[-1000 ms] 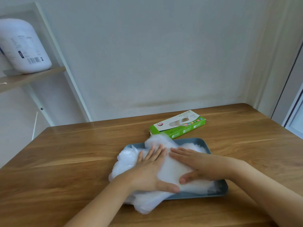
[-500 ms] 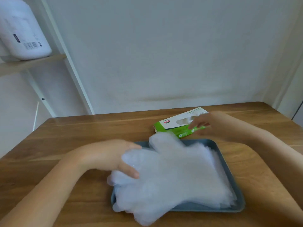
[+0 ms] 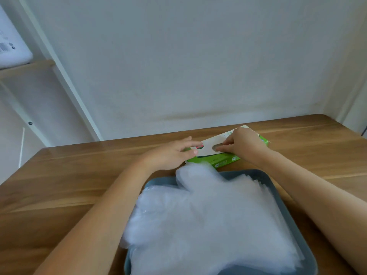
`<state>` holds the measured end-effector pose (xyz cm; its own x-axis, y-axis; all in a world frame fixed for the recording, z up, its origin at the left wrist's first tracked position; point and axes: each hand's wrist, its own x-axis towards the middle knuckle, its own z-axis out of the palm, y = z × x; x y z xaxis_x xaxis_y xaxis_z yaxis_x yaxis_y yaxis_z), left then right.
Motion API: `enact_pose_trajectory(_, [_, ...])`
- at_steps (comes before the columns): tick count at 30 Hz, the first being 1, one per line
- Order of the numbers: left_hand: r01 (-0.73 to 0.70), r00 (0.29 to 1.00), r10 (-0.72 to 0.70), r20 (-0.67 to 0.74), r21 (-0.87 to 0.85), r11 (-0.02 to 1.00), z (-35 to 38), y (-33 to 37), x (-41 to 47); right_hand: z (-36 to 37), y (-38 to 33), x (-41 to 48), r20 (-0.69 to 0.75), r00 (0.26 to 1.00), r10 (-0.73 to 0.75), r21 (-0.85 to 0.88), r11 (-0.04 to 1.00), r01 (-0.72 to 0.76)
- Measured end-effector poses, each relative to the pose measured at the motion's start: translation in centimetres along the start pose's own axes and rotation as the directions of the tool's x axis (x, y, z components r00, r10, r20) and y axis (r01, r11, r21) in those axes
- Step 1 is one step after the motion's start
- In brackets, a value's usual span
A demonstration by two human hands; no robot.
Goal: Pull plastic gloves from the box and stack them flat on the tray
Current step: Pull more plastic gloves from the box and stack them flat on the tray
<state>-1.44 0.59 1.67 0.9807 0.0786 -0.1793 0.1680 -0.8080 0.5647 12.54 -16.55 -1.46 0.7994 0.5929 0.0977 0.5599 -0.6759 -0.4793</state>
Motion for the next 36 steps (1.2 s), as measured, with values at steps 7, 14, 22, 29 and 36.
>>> enact_pose_trajectory(7, [0.004,0.996,0.001,0.086,-0.066,0.998,1.8,-0.5,1.4,-0.5,-0.1,0.5,0.085,0.996,0.023,-0.034,0.999,-0.020])
enact_pose_trajectory(14, [0.004,0.997,0.007,0.071,-0.142,0.990,2.0,-0.6,1.7,-0.5,0.1,0.5,0.178,0.983,0.040,-0.039,0.999,-0.033])
enact_pose_trajectory(22, [0.016,0.998,-0.005,0.060,-0.191,0.981,2.2,-1.0,1.7,-1.6,0.6,0.7,0.300,0.953,0.050,0.198,0.974,-0.114])
enact_pose_trajectory(29, [0.014,0.996,0.003,0.086,-0.196,0.981,1.8,-1.2,1.5,-0.5,0.9,1.4,-0.054,0.981,0.184,0.322,0.933,-0.157])
enact_pose_trajectory(36, [0.003,0.997,0.012,0.075,-0.194,0.981,1.9,-1.7,1.8,-1.4,0.8,0.1,0.084,0.950,-0.300,-0.028,0.953,0.303])
